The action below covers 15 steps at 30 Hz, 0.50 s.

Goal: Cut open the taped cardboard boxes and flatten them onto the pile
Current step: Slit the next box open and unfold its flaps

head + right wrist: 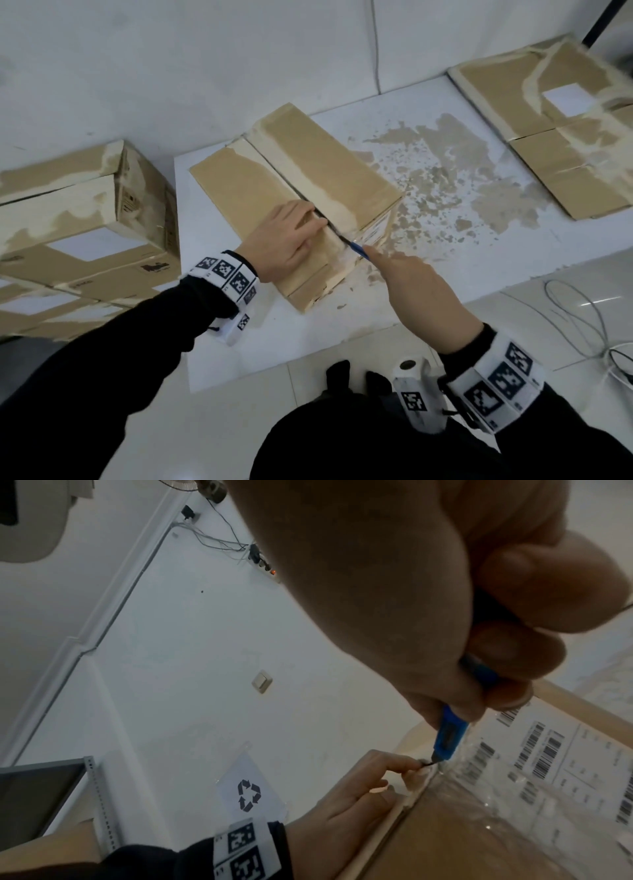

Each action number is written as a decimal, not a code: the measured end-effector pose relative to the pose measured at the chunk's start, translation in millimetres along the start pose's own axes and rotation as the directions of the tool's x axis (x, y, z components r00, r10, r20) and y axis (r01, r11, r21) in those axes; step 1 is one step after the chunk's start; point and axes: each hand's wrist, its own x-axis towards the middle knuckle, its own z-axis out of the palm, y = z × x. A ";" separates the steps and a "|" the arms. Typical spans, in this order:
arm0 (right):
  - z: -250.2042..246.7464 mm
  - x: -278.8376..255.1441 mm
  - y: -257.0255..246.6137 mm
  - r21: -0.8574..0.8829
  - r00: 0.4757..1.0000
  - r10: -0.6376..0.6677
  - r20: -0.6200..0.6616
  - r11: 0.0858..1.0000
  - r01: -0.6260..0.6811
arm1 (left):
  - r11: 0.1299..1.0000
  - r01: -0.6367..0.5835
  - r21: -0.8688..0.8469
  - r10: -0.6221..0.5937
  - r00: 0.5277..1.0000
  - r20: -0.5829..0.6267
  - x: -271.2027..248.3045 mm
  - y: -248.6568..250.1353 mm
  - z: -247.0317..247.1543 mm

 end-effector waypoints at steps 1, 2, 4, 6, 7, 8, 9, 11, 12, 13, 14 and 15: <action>0.4 2.2 1.7 0.008 1.000 -0.006 0.005 1.000 0.006 | 1.000 -0.007 -0.008 0.007 0.999 0.038 1.2 -0.5 -5.7; 0.8 4.3 3.4 0.020 1.000 -0.008 0.014 1.000 0.008 | 1.000 -0.004 -0.022 0.006 0.994 0.108 2.9 -1.2 -14.4; 1.1 8.8 7.0 0.054 1.000 -0.009 0.029 0.999 0.007 | 0.999 0.031 -0.013 -0.025 0.945 0.327 11.0 -4.5 -37.6; 1.1 11.1 10.9 0.102 0.999 -0.023 0.041 0.995 0.019 | 0.995 0.015 0.097 -0.062 0.864 0.500 23.9 -4.9 -58.1; 1.6 12.1 13.2 0.133 0.998 -0.038 0.046 0.991 0.031 | 0.989 -0.026 0.147 -0.058 0.841 0.538 30.6 -3.0 -64.1; 2.2 12.7 15.7 0.169 0.997 -0.051 0.049 0.985 0.042 | 0.979 -0.073 0.188 -0.047 0.824 0.564 36.6 -0.9 -67.2; 2.5 13.3 17.7 0.203 0.997 -0.061 0.050 0.978 0.050 | 0.969 -0.109 0.220 -0.041 0.813 0.581 42.0 1.8 -68.5; 2.3 13.1 19.9 0.258 0.997 -0.074 0.039 0.964 0.061 | 0.955 -0.144 0.260 -0.045 0.795 0.605 50.5 7.3 -68.3; 1.5 12.2 20.1 0.290 0.997 -0.076 0.032 0.955 0.063 | 0.950 -0.150 0.274 -0.050 0.792 0.608 54.2 9.8 -68.4; 0.2 11.1 20.3 0.333 0.997 -0.076 0.033 0.941 0.061 | 0.946 -0.152 0.285 -0.058 0.789 0.612 56.8 12.3 -68.9; -0.5 10.7 21.9 0.392 0.996 -0.076 0.044 0.919 0.053 | 0.944 -0.149 0.295 -0.068 0.785 0.616 58.8 14.4 -69.2; -2.1 11.0 24.0 0.458 0.995 -0.077 0.067 0.888 0.037 | 0.941 -0.146 0.304 -0.079 0.781 0.620 59.7 15.7 -69.4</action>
